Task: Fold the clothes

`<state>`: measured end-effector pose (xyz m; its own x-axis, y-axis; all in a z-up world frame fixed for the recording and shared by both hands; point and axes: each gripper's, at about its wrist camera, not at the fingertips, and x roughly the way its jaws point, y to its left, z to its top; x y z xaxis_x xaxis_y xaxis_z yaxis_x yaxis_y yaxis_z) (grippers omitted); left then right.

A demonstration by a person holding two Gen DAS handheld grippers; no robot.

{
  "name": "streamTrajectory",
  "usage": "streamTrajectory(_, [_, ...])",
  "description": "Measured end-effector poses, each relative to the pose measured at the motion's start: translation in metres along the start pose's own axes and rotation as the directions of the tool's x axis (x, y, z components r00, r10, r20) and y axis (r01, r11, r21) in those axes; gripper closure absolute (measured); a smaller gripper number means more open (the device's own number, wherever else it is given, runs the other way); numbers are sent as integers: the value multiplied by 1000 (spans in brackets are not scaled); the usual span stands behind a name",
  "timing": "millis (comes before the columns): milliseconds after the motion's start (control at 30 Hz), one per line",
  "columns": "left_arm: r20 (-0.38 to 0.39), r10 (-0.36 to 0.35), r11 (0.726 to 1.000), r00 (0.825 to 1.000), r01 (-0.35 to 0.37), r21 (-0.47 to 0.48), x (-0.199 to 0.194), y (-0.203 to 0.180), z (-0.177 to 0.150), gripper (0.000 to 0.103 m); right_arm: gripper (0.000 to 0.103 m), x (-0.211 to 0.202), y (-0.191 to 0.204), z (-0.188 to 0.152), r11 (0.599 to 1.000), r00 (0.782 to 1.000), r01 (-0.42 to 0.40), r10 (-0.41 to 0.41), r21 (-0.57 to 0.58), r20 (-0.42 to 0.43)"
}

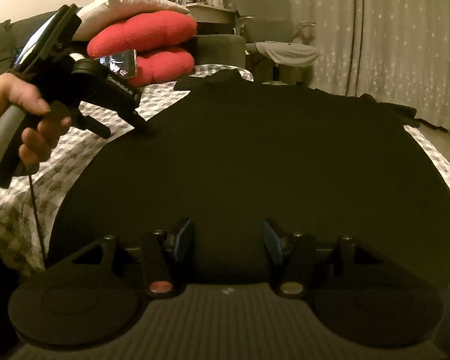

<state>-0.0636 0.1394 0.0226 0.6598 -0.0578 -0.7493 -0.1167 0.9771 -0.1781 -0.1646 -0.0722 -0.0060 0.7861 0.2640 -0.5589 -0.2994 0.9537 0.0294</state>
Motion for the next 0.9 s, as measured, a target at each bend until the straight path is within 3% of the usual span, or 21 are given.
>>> streamTrajectory(300, [-4, 0, 1000, 1000, 0, 9, 1, -1, 0, 36, 47, 4, 11, 0, 998, 1000, 26, -25, -57, 11])
streamTrajectory(900, [-9, -4, 1000, 1000, 4, 0, 0, 2, 2, 35, 47, 16, 60, 11, 986, 995, -93, 96, -139, 18])
